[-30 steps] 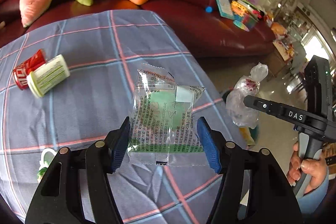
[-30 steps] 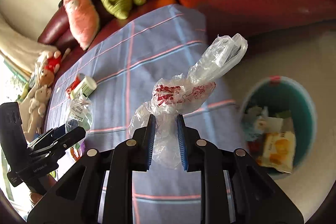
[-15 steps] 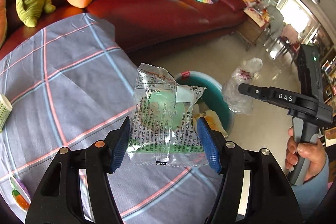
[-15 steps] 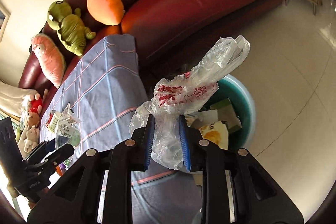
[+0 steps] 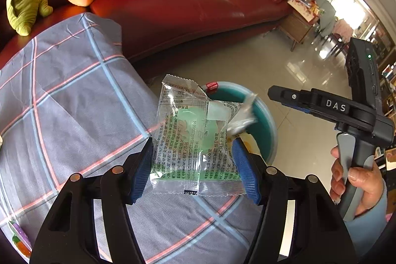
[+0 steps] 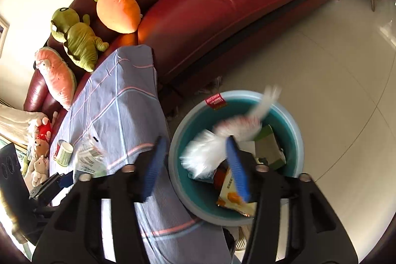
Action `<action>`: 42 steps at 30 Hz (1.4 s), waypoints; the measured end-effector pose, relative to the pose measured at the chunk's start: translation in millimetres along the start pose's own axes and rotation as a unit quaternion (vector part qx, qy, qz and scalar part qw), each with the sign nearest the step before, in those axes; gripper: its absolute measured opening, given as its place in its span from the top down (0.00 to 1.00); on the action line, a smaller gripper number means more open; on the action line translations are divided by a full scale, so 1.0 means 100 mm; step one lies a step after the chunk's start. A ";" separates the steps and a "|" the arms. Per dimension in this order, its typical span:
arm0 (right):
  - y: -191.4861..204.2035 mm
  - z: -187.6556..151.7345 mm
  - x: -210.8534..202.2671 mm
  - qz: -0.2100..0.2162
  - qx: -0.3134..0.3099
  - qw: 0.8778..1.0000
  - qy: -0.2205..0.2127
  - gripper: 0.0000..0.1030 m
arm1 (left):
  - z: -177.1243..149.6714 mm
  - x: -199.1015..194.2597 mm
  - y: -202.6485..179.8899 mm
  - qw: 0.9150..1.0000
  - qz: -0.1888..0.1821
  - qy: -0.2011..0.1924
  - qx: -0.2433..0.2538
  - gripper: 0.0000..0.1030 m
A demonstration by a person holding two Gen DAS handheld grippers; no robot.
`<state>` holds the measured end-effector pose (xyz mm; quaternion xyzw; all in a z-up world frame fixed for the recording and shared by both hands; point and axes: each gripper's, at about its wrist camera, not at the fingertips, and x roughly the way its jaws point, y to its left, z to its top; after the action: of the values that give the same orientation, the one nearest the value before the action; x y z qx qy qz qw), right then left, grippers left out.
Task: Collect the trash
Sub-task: 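Open the right gripper to drop the bag while the left gripper releases the packet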
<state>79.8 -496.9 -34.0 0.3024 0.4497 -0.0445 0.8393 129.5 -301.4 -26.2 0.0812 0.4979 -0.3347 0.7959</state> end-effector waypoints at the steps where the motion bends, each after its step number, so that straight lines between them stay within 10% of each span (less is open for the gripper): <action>1: -0.01 0.01 0.00 0.000 0.000 1.000 0.000 0.43 | 0.00 0.02 -0.01 1.000 -0.001 0.002 0.001 0.38; 24: -0.55 -0.13 -0.28 -0.069 0.039 0.997 -0.003 0.28 | 0.05 0.58 -0.51 0.998 -0.028 0.048 0.038 0.37; 31: -0.56 -0.15 -0.29 -0.074 0.046 0.996 0.000 0.28 | 0.08 0.59 -0.59 0.998 -0.024 0.042 0.039 0.13; 42: -0.40 -0.19 -0.28 -0.086 0.034 0.996 0.007 0.21 | -0.02 0.50 -0.40 0.998 -0.015 0.053 0.012 0.09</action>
<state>35.6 -524.8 -38.9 0.2913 0.4784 -0.1291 0.8183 117.6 -353.8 -61.6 0.1010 0.5362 -0.3483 0.7622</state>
